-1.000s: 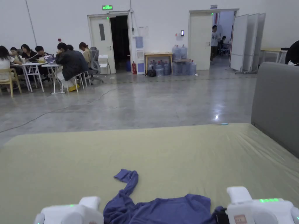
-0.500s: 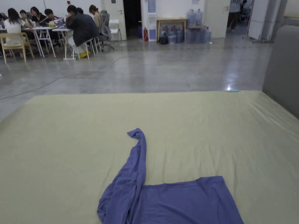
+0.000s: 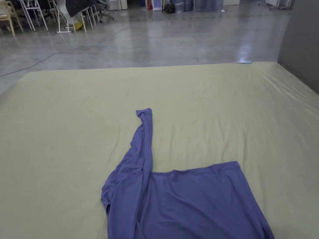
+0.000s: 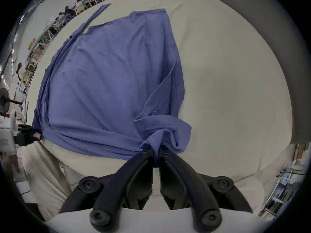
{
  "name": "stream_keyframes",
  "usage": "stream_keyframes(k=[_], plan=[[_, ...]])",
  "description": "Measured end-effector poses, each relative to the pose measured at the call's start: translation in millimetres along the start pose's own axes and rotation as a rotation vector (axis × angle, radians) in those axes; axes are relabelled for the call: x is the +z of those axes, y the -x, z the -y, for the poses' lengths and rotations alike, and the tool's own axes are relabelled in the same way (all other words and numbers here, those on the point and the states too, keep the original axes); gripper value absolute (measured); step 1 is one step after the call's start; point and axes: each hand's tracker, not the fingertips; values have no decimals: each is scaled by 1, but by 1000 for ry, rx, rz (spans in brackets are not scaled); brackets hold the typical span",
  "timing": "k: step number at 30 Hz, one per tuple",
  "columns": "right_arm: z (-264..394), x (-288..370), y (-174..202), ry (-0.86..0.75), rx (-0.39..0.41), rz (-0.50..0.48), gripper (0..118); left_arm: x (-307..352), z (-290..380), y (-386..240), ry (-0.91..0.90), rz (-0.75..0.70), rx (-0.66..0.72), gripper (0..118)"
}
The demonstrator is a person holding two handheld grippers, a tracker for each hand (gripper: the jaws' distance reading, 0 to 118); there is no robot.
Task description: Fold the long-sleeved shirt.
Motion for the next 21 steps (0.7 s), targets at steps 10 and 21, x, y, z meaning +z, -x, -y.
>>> stream_keyframes(k=[10,21], plan=[[-11,-9,-3,55,-24,-4,21,0,-6,13,5,62,123,10],[-31,109,13,-222,-56,-149,107,79,3,20,-109,162,201,113]])
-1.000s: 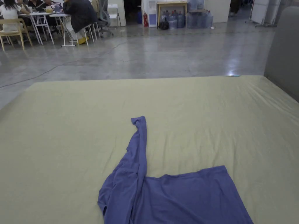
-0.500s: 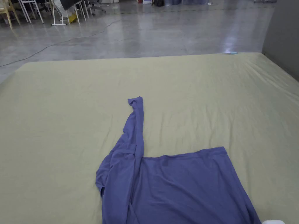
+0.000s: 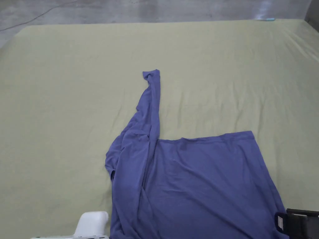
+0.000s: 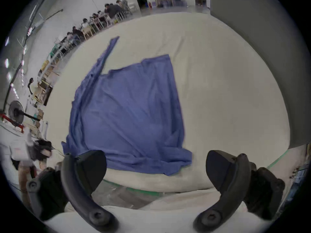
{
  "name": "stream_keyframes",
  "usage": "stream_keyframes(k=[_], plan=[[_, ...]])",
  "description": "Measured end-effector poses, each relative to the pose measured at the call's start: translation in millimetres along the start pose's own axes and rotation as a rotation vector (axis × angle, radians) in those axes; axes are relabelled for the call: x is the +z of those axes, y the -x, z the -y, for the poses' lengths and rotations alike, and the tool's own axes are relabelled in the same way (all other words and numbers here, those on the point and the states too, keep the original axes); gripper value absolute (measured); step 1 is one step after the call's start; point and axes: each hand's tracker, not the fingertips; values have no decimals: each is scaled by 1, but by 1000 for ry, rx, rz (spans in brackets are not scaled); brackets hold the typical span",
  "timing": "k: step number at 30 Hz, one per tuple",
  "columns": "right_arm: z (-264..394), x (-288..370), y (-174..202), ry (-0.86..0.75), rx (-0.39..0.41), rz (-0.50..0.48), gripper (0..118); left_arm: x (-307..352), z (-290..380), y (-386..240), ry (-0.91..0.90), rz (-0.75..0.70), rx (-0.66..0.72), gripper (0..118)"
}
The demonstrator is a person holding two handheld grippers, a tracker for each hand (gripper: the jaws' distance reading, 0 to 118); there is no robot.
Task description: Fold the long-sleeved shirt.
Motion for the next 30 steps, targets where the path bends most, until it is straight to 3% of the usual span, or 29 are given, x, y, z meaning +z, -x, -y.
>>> stream_keyframes(k=[2,5,9,12,16,17,18,19,22,25,30], plan=[[1,-6,17,-15,27,-26,2,-15,-2,-2,-1,-24,-2,0],[3,-28,40,-34,61,-6,2,-28,-18,-3,30,-40,19,0],[-4,-51,43,-26,22,-163,2,-34,-86,-7,5,6,-11,0],[-7,-52,58,-37,53,-171,2,-40,-189,-13,-76,-36,-116,0],[-2,-64,69,-14,66,-216,2,-84,-359,-25,-144,-102,-153,0],[-1,-71,69,-3,61,-227,2,-97,-396,-31,-156,-152,-165,21],[0,-80,70,32,50,-227,2,-108,-435,-32,-224,-208,-164,72],[1,-88,71,68,37,-215,2,-127,-470,-32,-195,-175,-114,118],[4,-99,69,87,25,-226,2,-141,-527,-39,-188,-139,-3,118],[10,-102,66,125,24,-235,2,-179,-562,-44,-197,-147,10,118],[22,-103,54,180,13,-230,2,-233,-568,-45,-93,-253,27,116]])
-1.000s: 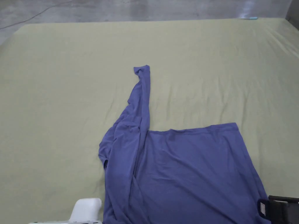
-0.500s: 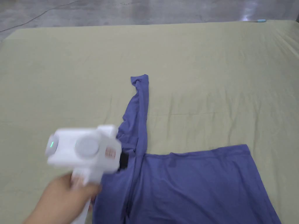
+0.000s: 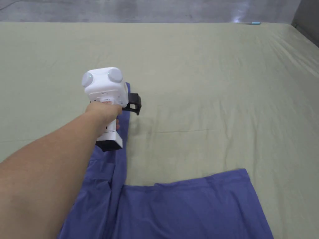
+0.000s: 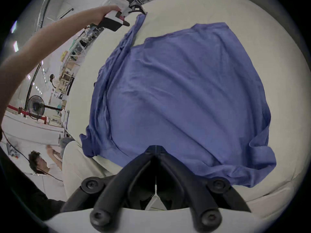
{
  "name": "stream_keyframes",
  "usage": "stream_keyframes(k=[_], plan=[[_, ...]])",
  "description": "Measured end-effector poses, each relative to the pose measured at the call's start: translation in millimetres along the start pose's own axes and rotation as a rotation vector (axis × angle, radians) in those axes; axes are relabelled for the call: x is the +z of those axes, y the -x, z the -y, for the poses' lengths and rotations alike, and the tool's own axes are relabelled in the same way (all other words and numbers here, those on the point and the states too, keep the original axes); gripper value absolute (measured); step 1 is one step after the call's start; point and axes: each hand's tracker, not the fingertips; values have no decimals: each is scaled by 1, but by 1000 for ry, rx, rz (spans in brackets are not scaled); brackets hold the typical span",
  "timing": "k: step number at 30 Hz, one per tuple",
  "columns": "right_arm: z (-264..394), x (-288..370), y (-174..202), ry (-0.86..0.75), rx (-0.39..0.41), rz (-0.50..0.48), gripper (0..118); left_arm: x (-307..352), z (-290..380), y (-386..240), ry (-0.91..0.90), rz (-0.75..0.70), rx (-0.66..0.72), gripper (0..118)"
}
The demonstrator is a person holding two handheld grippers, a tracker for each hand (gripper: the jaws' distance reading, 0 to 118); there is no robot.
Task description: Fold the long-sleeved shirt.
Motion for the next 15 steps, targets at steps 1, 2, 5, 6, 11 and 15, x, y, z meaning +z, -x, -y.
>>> stream_keyframes(k=[1,2,5,6,11,15], plan=[[3,2,-2,-2,-8,0,2,-6,3,0,25,-48,-28,101],[3,4,-6,0,-18,-7,2,-7,5,1,32,-85,-43,101],[8,-3,-17,6,-67,-63,2,12,-2,13,-4,9,22,63],[8,-6,-20,28,-93,-62,2,23,-4,18,-10,15,21,51],[6,-1,-6,-1,-56,-91,2,91,15,32,-84,108,-18,0],[10,11,12,-26,-17,-126,2,168,61,35,-207,74,-125,0]])
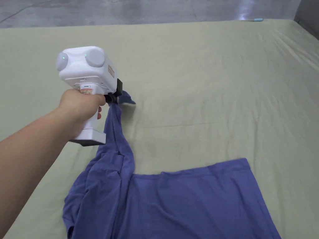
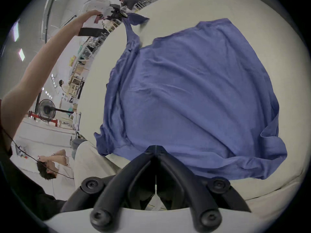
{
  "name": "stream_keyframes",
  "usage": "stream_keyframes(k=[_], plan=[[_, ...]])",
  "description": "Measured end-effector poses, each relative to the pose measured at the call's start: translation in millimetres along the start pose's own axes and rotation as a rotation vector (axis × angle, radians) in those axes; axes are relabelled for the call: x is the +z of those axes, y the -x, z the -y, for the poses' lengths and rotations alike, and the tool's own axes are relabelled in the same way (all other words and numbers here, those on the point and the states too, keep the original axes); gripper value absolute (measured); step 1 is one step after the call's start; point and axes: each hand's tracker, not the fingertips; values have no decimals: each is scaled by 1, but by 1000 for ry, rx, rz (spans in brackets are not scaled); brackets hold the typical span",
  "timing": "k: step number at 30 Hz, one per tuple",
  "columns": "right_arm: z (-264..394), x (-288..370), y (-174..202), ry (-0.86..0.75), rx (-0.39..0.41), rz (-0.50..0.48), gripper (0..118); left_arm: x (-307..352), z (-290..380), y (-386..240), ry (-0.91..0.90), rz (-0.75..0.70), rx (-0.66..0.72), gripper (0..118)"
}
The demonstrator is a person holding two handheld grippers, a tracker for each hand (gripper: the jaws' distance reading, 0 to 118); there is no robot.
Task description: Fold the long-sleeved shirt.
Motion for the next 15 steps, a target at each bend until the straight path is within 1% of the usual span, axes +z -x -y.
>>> stream_keyframes(k=[3,6,9,12,15], plan=[[7,7,12,-4,38,-17,2,61,41,-6,-59,26,-43,0],[14,16,23,-14,76,-16,2,112,101,-13,-82,41,-67,0],[20,27,30,-34,95,-21,2,152,168,-29,-111,6,-169,0],[25,33,33,-41,100,-17,2,171,235,-36,-110,34,-139,0],[32,37,38,-47,124,1,2,170,295,-43,-61,22,-50,0]])
